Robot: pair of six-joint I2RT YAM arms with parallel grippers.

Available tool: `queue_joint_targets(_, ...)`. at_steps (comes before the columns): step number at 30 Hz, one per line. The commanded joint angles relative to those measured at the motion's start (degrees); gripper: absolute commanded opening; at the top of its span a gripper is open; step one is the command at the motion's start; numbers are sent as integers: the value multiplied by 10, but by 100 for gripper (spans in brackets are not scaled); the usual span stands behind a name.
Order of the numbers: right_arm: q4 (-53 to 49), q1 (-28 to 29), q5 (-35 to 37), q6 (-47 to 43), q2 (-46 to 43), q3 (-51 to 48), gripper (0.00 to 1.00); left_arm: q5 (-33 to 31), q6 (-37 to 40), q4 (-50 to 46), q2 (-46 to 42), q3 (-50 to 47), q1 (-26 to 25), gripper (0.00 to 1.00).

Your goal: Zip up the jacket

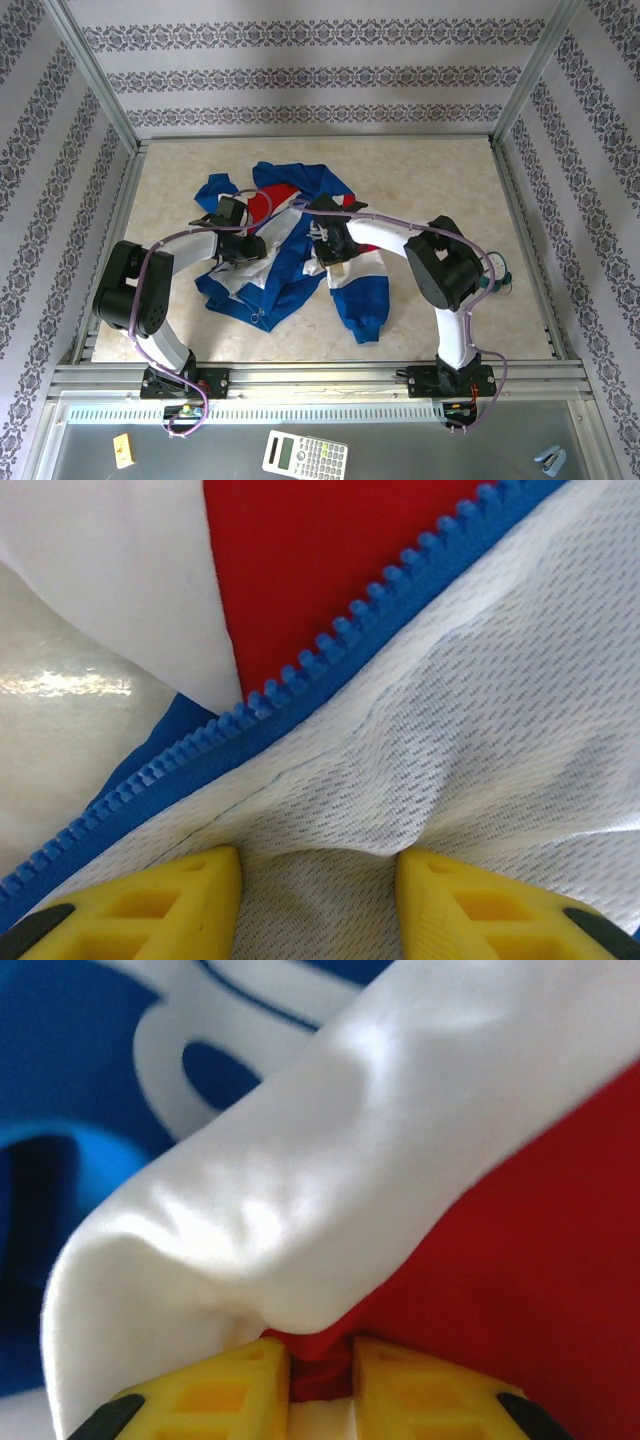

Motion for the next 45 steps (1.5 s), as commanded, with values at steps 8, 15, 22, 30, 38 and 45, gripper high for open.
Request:
queue_joint_targets(8, -27, -90, 23, -45, 126, 144, 21, 5, 6, -23, 2, -36, 25, 43)
queue_joint_targets(15, -76, -122, 21, -62, 200, 286, 21, 52, -49, 15, -10, -61, 22, 42)
queue_joint_targets(22, -128, -133, 25, -79, 198, 375, 22, 51, -53, 3, -30, -46, 18, 44)
queue_joint_targets(30, -126, -116, 14, -85, 74, 299, 27, 11, -29, -78, -132, -11, 21, 55)
queue_joint_targets(38, -72, -48, -5, -57, -57, 139, 30, -59, -63, -178, -271, -83, 25, 57)
queue_joint_targets(45, 2, 5, -62, 2, -93, 23, 31, -39, -130, -178, -400, -214, 21, 57)
